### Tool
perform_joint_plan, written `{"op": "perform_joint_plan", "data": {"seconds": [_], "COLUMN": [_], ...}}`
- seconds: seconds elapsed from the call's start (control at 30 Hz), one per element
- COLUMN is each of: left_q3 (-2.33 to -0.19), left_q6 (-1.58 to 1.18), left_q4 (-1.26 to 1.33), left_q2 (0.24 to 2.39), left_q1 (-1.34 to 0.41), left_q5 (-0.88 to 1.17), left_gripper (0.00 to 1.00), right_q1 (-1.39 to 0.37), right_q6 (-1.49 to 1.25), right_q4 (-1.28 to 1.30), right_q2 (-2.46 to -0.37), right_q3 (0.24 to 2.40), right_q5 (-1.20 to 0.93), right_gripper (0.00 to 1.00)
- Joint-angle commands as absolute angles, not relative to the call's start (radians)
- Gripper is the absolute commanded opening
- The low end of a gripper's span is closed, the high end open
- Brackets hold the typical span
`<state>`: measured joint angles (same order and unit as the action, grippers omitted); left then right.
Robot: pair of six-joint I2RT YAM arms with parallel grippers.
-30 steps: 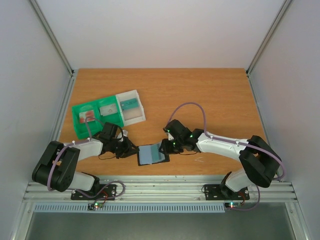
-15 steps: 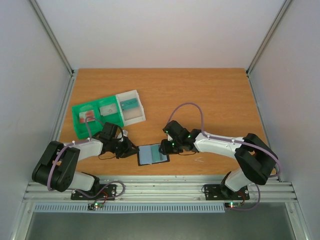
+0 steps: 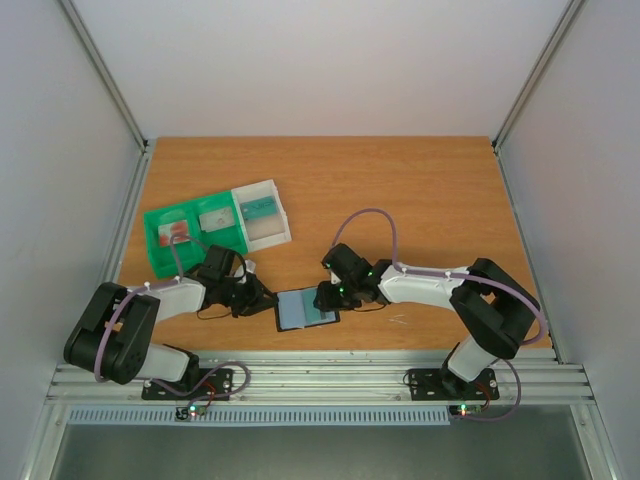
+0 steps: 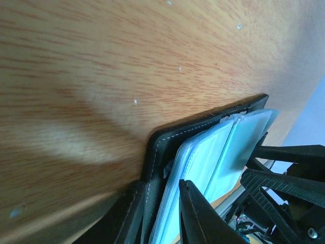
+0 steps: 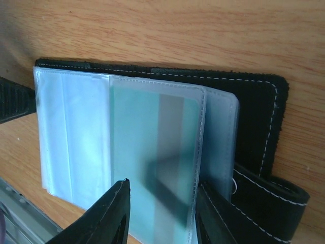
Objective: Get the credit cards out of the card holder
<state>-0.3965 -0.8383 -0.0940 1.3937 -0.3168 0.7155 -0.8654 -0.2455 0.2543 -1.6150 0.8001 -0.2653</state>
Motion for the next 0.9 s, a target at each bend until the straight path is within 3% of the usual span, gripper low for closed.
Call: {"op": "perform_joint_plan", "data": {"seconds": [0.0,0.13,0.4,0.73,0.87], "left_q3": [-0.368,-0.366,-0.356,-0.395,-0.398], "left_q6": [-0.832,-0.831,-0.856,-0.855,-0.864], "left_q4": [-0.095,-0.094,-0.085,-0.274,-0.264], "left_q2": [1.396,1.397,1.358,1.145,1.094], "left_q1": [-0.327,-0.328,-0.327,-0.327,-0.328], "left_q5": [0.676,0.678,0.679,0.600,0.620], "left_gripper": [0.21,0.21,0.21,0.27,0.23], "right_q1": [-0.871,-0.873,-0.926,-0.911,-0.891], "right_q6": [-0.264,-0.265,-0.315,-0.286,-0.291], "right_q4": [0.214,0.173,0.080,0.169,0.140], "right_q2": [-1.613,-1.549,-1.589,-1.607,-1.633], "right_q3": [0.803,0.807,0.859,0.847,0.827], "right_q5": [-0.293,-0.392,-0.560,-0.396,-0.385], "right_gripper": [0.36,0.31,0.34,0.24,0.22]}}
